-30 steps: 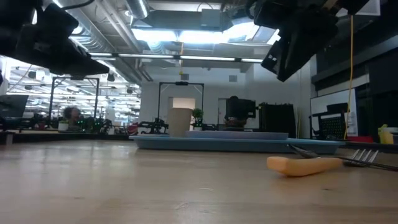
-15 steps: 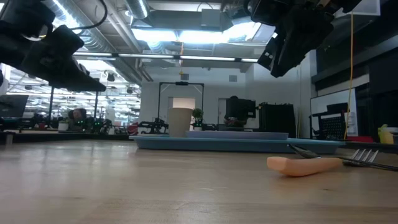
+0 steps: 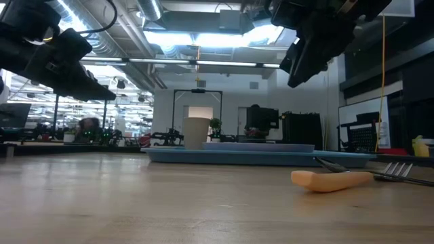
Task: Pick and place plate/cup/fork/spoon on tray
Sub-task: Put the black spoon on the blue tray to the right of the purple plate
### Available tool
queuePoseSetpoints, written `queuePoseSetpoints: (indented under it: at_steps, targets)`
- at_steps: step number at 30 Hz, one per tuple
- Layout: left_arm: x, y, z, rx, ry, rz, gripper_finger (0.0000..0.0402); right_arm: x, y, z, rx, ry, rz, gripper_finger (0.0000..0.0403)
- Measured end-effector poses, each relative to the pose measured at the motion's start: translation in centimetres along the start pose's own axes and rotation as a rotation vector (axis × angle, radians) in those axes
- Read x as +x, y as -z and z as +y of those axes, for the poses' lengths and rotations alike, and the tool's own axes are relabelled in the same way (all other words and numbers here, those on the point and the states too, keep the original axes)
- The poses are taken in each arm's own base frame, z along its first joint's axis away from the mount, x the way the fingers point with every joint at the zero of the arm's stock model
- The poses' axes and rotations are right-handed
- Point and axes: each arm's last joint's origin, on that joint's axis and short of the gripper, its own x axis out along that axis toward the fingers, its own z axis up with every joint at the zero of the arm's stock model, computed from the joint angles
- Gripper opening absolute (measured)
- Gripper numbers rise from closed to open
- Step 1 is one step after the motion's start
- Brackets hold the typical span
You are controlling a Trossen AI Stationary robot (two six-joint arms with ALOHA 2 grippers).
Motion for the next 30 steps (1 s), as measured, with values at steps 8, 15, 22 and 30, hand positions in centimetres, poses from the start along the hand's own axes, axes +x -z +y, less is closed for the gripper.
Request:
queuePoseSetpoints:
  at_steps: [8, 15, 22, 30]
  targets:
    - [-0.4, -0.5, 0.0, -0.008, 0.002, -0.086, 0.0, 0.0, -0.4, 0.1, -0.001, -0.007, -0.039, 0.0095]
    - [-1.5, -1.4, 0.1, -0.028, 0.013, -0.31, 0.0, 0.0, -0.5, 0.1, -0.008, -0.008, -0.046, 0.0095]
    - [-1.6, -1.8, 0.1, -0.033, 0.01, -0.352, 0.0008, 0.0, -0.7, 0.1, -0.014, 0.0, -0.069, 0.0095]
    - [-1.6, -1.8, 0.1, -0.033, 0.011, -0.356, 0.0021, -0.1, -0.9, 0.0, -0.035, 0.031, -0.1, 0.0095]
